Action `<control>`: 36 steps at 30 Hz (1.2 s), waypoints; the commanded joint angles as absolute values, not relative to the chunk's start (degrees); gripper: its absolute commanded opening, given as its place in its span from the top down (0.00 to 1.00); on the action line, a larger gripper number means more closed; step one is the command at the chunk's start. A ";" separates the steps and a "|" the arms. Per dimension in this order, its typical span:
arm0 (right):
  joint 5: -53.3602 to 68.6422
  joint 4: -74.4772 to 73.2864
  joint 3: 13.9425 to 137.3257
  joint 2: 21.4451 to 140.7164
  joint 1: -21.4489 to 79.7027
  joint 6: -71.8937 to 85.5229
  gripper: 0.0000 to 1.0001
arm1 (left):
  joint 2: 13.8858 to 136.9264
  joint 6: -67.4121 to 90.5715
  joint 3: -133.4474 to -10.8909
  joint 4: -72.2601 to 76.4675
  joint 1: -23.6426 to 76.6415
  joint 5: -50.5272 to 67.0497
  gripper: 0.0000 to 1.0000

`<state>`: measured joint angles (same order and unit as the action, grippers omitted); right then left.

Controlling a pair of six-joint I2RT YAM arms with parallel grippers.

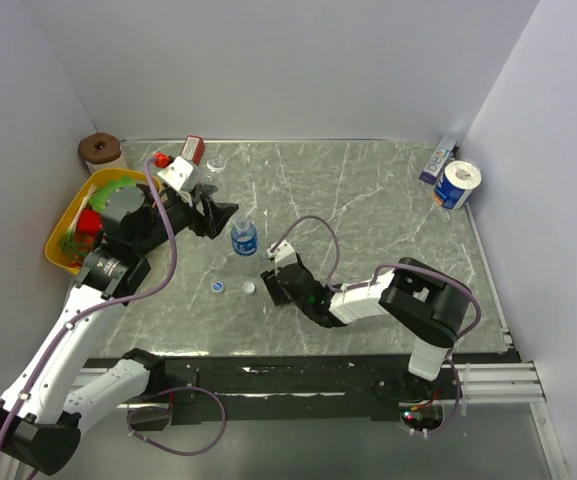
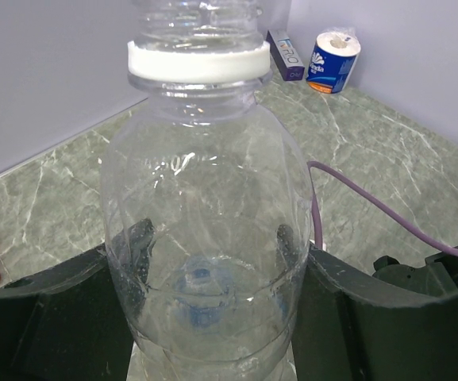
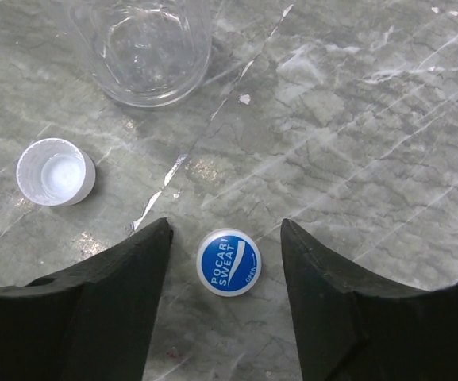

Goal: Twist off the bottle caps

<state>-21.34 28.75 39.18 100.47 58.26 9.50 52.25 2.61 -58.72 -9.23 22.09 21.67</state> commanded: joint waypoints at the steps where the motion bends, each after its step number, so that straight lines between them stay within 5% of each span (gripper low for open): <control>1: -23.29 29.36 38.32 98.88 58.71 9.32 0.32 | 51.94 2.72 -58.80 -6.77 21.88 22.06 0.35; 4: -23.90 28.92 37.36 94.95 58.97 9.05 0.31 | 52.03 2.55 -58.80 -6.51 21.88 21.88 0.35; 5: -23.99 27.70 37.18 93.18 59.06 8.97 0.22 | 51.86 2.55 -58.62 -6.50 21.88 21.71 0.35; 8: -25.82 24.01 36.91 83.44 59.24 8.44 0.16 | 51.77 2.46 -58.54 -6.42 21.88 21.80 0.35; 14: -29.71 8.98 39.28 60.32 58.54 7.39 0.14 | 52.21 1.76 -58.10 -5.54 21.88 23.55 0.35; 17: -21.04 -3.04 46.99 53.80 52.49 7.90 0.18 | 52.21 0.62 -57.66 -5.01 22.58 31.18 0.35; 26: 15.69 -32.94 93.99 64.41 38.58 11.42 0.22 | 54.14 -5.28 -59.41 -8.09 33.30 29.36 0.37; 36: 26.19 -33.57 103.18 73.90 39.90 16.79 0.27 | 55.20 -4.13 -60.12 -7.82 36.04 28.56 0.40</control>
<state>20.60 -29.61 101.30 70.15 38.85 14.33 55.48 -3.92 -57.47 -9.47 35.64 28.64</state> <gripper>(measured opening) 0.737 0.649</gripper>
